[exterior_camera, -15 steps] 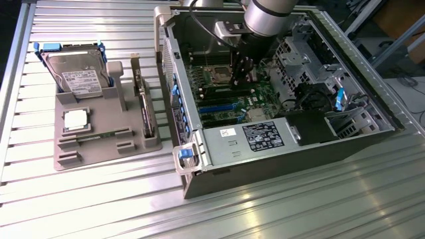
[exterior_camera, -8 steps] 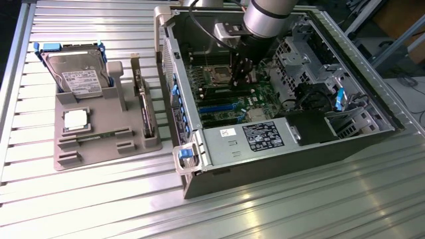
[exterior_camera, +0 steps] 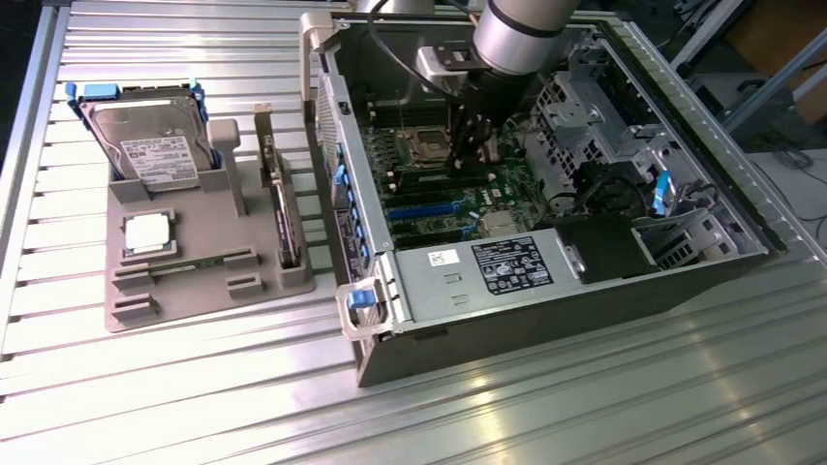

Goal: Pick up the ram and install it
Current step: 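Insert the ram into the slot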

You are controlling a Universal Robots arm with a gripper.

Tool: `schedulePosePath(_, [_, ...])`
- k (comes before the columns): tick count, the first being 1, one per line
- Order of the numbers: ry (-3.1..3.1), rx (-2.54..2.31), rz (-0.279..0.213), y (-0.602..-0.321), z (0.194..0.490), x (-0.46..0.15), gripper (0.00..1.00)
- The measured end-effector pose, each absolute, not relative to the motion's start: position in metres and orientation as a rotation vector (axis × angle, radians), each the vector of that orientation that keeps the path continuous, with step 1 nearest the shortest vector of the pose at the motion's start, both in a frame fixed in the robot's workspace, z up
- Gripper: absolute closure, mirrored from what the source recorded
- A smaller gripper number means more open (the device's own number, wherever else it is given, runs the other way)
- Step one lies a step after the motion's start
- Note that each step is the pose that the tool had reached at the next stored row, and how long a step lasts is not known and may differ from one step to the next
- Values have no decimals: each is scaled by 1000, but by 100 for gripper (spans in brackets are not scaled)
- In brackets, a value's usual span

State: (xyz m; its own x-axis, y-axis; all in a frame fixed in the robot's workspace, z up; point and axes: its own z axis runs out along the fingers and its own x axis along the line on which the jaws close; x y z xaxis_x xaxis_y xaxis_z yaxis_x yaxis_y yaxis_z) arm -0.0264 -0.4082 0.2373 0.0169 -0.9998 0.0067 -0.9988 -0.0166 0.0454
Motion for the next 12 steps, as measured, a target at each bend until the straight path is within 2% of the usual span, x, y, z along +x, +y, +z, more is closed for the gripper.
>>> schedulePosePath(12, [-2181, 2212, -45, -407, 233, -25, 87])
